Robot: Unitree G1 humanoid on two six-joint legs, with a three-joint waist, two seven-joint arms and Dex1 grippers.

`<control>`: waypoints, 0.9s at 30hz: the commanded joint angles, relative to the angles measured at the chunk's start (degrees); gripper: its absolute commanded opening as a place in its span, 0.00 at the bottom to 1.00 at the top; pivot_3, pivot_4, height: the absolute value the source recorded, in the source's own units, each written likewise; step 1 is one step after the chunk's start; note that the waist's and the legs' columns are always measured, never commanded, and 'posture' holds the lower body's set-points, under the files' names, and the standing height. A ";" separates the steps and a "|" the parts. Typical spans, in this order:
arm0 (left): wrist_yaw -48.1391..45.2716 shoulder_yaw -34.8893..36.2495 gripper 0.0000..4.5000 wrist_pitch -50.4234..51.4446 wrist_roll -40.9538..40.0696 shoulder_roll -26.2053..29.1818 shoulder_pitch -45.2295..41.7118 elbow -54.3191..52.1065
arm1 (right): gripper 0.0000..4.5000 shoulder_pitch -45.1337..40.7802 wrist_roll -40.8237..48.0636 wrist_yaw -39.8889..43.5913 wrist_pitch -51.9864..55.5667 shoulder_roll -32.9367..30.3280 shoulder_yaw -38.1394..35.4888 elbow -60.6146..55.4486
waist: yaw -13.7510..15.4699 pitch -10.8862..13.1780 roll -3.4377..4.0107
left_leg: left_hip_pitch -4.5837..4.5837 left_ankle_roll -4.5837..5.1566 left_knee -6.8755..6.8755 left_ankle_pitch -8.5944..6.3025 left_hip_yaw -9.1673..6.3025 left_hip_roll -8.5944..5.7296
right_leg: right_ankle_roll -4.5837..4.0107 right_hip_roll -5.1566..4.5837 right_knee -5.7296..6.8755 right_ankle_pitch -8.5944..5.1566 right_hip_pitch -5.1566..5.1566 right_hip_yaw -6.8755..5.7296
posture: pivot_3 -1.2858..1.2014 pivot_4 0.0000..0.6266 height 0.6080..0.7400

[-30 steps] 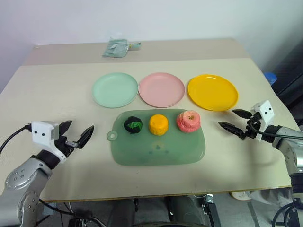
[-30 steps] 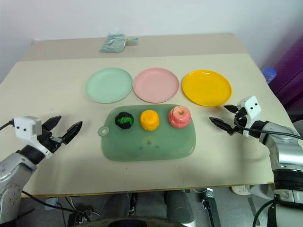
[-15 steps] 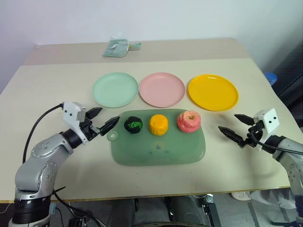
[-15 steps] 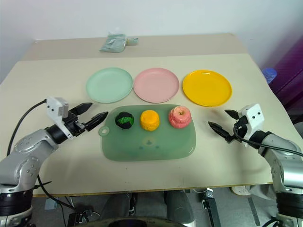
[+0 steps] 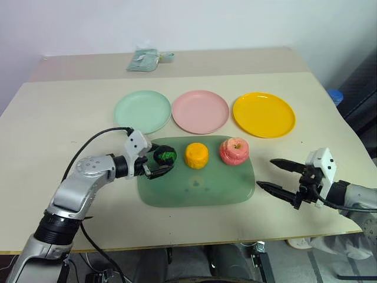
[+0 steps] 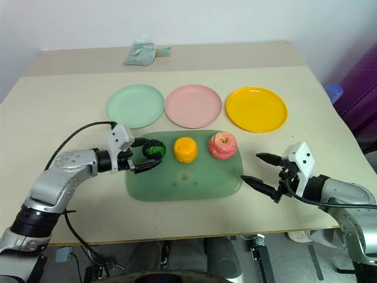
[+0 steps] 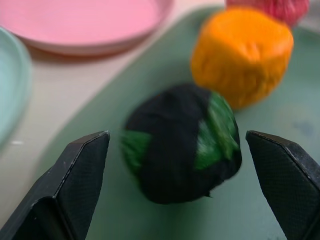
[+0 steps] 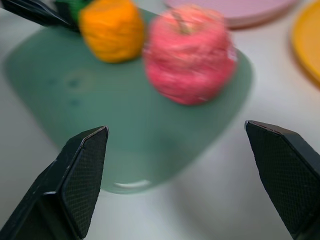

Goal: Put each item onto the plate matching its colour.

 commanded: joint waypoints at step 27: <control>27.76 13.35 1.00 -7.48 11.25 -12.21 -27.41 35.12 | 1.00 -11.70 3.66 -7.31 5.42 0.92 3.20 -3.49 | 1.30 -0.01 -0.11 | -0.55 -0.03 0.19 0.03 -0.10 -0.10 | 0.08 -0.07 0.08 0.02 -0.49 -0.17 | 0.52 0.24 1.00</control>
